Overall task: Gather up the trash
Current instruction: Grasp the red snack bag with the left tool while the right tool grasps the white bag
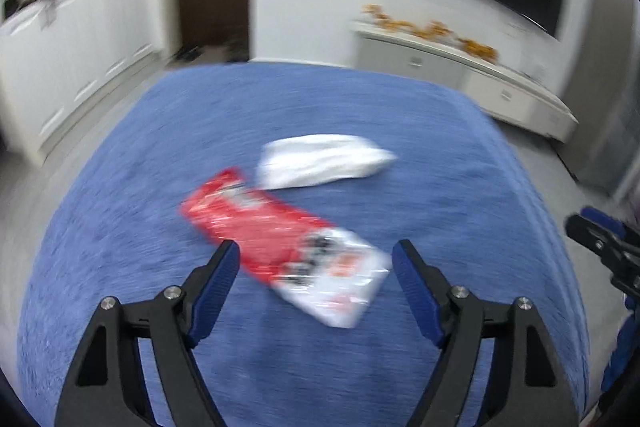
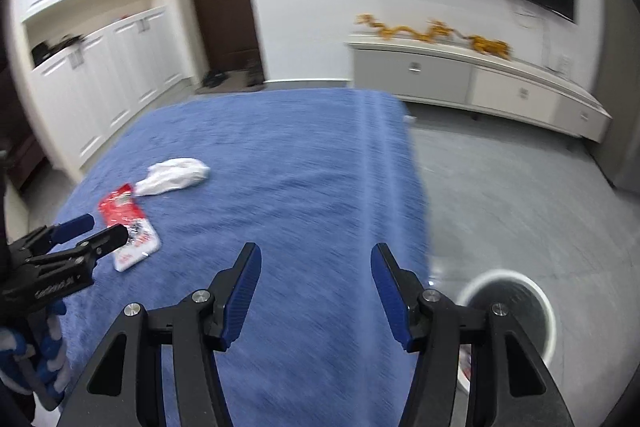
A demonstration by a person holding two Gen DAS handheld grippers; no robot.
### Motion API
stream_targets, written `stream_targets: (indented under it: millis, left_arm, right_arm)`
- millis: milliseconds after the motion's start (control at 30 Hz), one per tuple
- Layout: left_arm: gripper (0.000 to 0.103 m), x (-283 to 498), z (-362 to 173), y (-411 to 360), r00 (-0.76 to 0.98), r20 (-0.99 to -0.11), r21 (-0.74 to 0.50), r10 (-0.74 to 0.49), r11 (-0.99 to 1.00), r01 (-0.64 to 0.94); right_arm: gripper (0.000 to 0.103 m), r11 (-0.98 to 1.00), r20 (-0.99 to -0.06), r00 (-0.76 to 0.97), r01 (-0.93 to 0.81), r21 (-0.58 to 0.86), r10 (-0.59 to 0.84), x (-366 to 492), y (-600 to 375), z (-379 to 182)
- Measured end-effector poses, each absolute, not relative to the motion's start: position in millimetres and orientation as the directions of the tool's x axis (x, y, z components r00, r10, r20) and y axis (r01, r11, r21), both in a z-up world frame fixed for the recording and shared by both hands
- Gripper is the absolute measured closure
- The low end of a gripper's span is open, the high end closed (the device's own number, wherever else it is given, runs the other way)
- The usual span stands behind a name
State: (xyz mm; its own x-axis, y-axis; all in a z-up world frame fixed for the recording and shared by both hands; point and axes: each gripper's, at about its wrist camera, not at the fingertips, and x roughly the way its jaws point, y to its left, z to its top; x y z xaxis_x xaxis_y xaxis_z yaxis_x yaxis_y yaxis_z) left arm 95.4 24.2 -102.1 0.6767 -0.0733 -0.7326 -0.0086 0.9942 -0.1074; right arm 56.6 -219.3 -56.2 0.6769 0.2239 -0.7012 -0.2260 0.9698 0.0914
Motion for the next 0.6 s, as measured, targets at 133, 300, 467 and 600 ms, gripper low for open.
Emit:
stream_targets:
  millis: [133, 300, 467, 600]
  left_arm:
    - [0.025, 106.9, -115.6, 68.8, 0.643, -0.76, -0.219, -0.097, 0.969, -0.112]
    - [0.022, 123.0, -134.0, 98.9, 0.611, -0.765, -0.352, -0.202, 0.926, -0.134]
    - [0.02, 139.7, -134.0, 93.6, 0.611, -0.758, -0.351, -0.23, 0.933, -0.085]
    - [0.02, 152.5, -134.5, 85.6, 0.613, -0.756, -0.327, -0.231, 0.944, -0.047]
  right_arm:
    - [0.047, 0.936, -0.711, 0.631, -0.333, 0.112, 0.309, 83.1, -182.6, -64.7]
    - [0.045, 0.89, -0.719, 0.571, -0.432, 0.147, 0.397, 115.9, -142.7, -74.7]
    - [0.044, 0.841, -0.726, 0.507, -0.51, 0.182, 0.465, 150.1, -108.5, -85.5]
    - [0.044, 0.823, -0.737, 0.465, -0.526, 0.217, 0.491, 173.1, -92.5, -97.8]
